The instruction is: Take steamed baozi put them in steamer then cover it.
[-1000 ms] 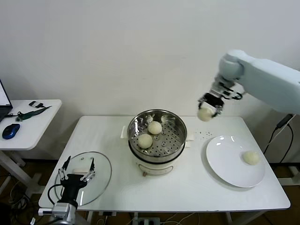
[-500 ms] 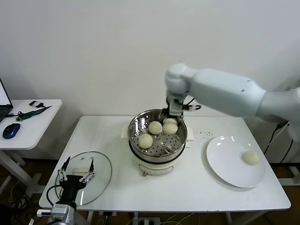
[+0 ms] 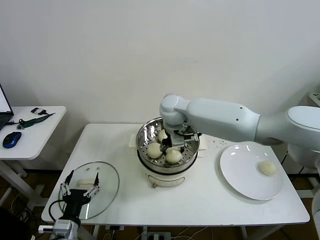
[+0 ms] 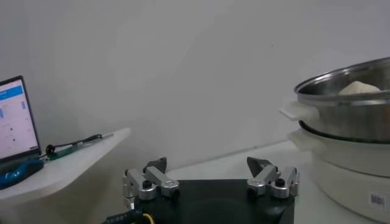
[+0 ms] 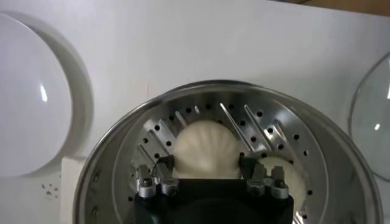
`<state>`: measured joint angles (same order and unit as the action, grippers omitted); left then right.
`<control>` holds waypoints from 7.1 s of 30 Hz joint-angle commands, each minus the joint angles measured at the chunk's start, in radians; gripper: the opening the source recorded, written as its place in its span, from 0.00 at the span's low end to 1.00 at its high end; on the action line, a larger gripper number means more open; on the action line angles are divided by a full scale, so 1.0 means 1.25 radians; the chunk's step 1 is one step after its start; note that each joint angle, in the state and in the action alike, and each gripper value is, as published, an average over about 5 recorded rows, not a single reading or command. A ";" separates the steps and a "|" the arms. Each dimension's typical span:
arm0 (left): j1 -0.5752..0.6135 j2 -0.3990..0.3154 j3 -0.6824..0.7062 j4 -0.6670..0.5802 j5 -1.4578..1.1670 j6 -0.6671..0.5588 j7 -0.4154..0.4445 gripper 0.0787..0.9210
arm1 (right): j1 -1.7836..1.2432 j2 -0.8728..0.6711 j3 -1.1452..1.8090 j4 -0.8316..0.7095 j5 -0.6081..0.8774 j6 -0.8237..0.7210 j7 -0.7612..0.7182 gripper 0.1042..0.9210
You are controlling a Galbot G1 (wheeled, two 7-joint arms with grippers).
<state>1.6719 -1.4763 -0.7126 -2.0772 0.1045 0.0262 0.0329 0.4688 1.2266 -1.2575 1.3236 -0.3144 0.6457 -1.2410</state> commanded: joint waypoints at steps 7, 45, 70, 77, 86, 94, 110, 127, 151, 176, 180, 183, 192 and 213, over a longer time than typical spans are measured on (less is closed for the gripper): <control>-0.005 -0.001 -0.005 0.005 -0.003 0.001 0.000 0.88 | -0.021 0.003 0.007 0.013 -0.032 0.009 0.013 0.82; 0.001 0.003 0.011 -0.022 0.008 0.005 0.002 0.88 | -0.148 -0.637 0.153 -0.083 0.330 -0.639 0.100 0.88; 0.028 -0.010 0.004 -0.034 0.035 0.013 -0.004 0.88 | -0.516 -0.441 0.642 -0.496 -0.054 -0.379 0.073 0.88; 0.027 -0.011 0.004 -0.031 0.038 0.015 -0.005 0.88 | -0.506 -0.389 0.658 -0.541 -0.090 -0.371 0.079 0.88; 0.023 -0.010 0.002 -0.029 0.038 0.019 -0.005 0.88 | -0.494 -0.354 0.666 -0.576 -0.123 -0.367 0.078 0.88; 0.021 -0.010 0.004 -0.027 0.039 0.019 -0.005 0.88 | -0.477 -0.349 0.663 -0.581 -0.123 -0.363 0.063 0.85; 0.035 -0.011 0.005 -0.037 0.037 0.012 -0.001 0.88 | -0.254 -0.406 0.396 -0.476 0.123 -0.402 0.043 0.72; 0.041 0.001 0.035 -0.047 0.025 0.000 0.003 0.88 | 0.269 -0.219 -0.193 -0.322 0.740 -0.618 0.082 0.72; 0.049 0.022 0.027 -0.034 -0.024 -0.013 0.004 0.88 | 0.220 -0.023 -0.317 -0.157 0.918 -0.751 0.252 0.73; 0.031 0.013 0.019 -0.026 -0.019 -0.008 0.004 0.88 | 0.101 -0.047 -0.273 -0.200 0.789 -0.754 0.272 0.77; 0.032 0.014 0.018 -0.026 -0.019 -0.010 0.004 0.88 | 0.104 -0.056 -0.263 -0.198 0.784 -0.756 0.271 0.83; 0.032 0.014 0.017 -0.028 -0.019 -0.009 0.004 0.88 | 0.114 -0.068 -0.253 -0.192 0.786 -0.755 0.267 0.88; 0.027 0.015 0.020 -0.029 -0.017 -0.007 0.004 0.88 | 0.170 -0.153 -0.196 -0.161 0.853 -0.724 0.233 0.88; 0.001 -0.006 0.015 -0.046 0.048 0.010 -0.006 0.88 | -0.410 -0.605 0.455 0.054 0.916 -0.343 0.757 0.88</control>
<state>1.6839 -1.4759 -0.6936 -2.1298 0.1238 0.0228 0.0327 0.4448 0.7193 -1.2266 1.2623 0.8215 0.0536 -0.5626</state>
